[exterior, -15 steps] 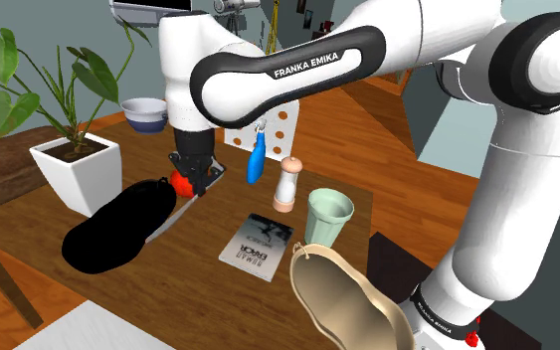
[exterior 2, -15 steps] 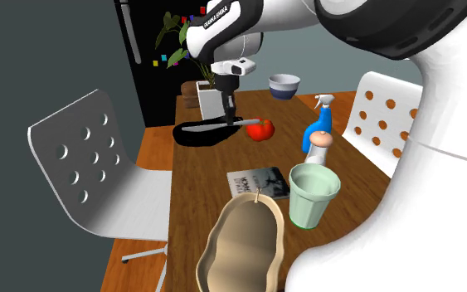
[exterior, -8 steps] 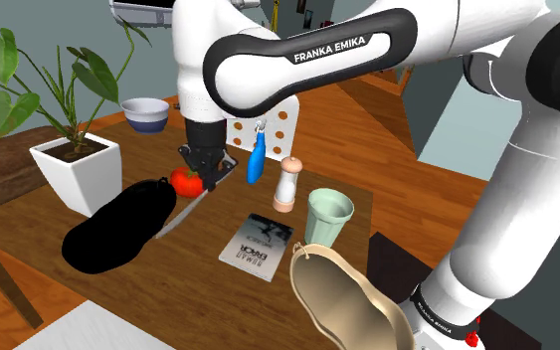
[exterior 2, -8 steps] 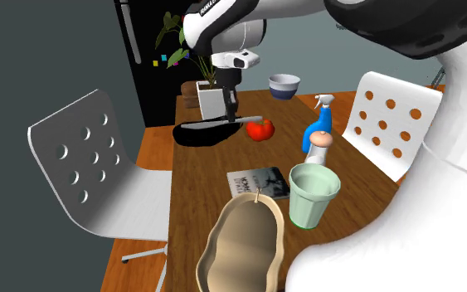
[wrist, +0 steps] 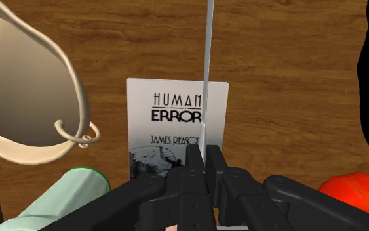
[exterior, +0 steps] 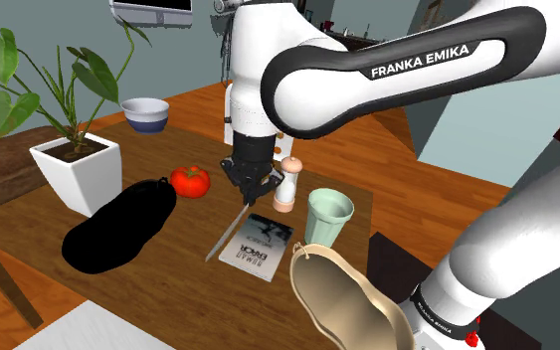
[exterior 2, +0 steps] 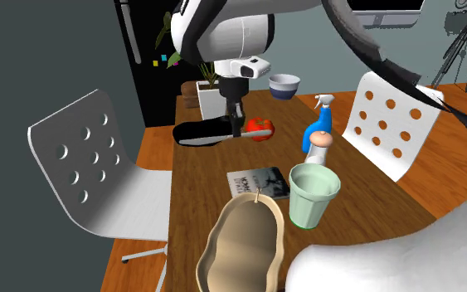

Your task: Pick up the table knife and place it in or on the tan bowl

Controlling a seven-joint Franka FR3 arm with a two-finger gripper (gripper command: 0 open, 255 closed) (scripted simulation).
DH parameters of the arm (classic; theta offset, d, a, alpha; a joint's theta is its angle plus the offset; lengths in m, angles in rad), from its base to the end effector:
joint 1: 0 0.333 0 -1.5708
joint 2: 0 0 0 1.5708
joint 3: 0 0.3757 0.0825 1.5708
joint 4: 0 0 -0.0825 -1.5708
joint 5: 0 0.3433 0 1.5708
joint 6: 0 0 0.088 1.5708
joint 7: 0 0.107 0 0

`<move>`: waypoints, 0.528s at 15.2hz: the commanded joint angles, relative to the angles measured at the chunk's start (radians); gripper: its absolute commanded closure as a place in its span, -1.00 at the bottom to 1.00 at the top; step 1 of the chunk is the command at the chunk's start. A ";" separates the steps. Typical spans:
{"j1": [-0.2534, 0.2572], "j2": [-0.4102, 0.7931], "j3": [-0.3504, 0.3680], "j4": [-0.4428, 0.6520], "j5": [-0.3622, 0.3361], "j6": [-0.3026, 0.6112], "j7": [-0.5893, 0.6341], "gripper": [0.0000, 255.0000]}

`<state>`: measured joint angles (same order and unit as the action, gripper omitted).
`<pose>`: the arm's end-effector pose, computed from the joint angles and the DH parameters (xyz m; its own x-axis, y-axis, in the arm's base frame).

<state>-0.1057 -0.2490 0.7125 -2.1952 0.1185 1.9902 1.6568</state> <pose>0.3449 0.2805 0.5361 0.4391 -0.8968 0.0547 -0.8982 -0.4396 0.0048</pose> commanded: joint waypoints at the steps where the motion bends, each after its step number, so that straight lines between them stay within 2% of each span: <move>1: 0.026 -0.110 -0.036 -0.083 0.068 -0.012 -0.052 1.00; 8: 0.155 -0.433 -0.146 -0.312 0.191 -0.105 -0.132 1.00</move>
<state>0.0288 -0.6339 0.5802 -2.4845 0.2943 1.9122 1.5286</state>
